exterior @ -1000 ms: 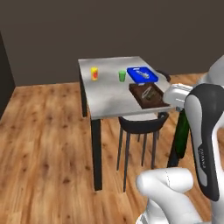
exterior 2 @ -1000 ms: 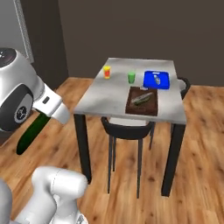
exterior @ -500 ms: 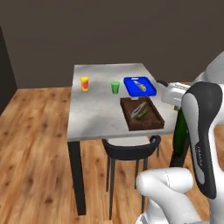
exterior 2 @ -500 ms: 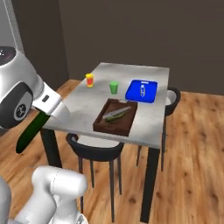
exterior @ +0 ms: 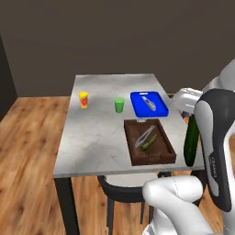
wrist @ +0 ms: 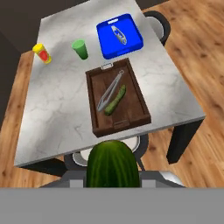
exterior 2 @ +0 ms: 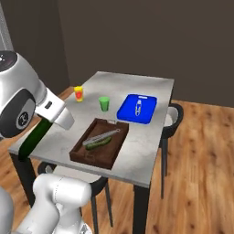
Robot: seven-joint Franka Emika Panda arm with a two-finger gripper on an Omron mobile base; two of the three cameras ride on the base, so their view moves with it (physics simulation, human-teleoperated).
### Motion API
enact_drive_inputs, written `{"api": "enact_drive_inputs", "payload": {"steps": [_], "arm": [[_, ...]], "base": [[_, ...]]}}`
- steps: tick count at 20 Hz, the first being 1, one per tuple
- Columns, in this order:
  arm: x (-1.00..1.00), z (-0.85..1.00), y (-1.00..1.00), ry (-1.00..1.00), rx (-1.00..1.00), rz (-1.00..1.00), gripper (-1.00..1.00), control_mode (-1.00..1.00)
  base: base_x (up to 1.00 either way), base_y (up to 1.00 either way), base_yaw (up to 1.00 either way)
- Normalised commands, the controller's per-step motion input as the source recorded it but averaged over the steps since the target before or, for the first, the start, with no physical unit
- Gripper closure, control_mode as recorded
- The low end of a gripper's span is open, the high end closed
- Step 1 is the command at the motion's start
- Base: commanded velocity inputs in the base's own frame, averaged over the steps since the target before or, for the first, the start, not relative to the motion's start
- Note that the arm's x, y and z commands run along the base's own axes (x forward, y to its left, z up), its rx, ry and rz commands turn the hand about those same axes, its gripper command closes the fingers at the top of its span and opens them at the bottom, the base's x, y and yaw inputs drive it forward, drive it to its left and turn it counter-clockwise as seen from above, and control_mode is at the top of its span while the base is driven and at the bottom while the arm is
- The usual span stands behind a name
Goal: Gather the cucumber and squash from the fridge and place them on a tray on the dining counter. Then gather the steak and chicken drumstick from the fridge and place them on the other tray.
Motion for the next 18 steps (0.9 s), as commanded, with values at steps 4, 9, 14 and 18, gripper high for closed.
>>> {"api": "enact_drive_inputs", "payload": {"steps": [4,9,14,18], "arm": [[0.0,0.0,0.0,0.0,0.0,0.0,1.0,1.0],[0.0,0.0,0.0,0.0,0.0,0.0,1.0,1.0],[0.0,0.0,0.0,0.0,0.0,0.0,1.0,1.0],[0.0,0.0,0.0,0.0,0.0,0.0,1.0,1.0]], "base": [[0.9,-0.41,0.08],[0.62,-0.77,0.17],[0.74,-0.6,0.28],[0.78,-0.47,0.3]]}}
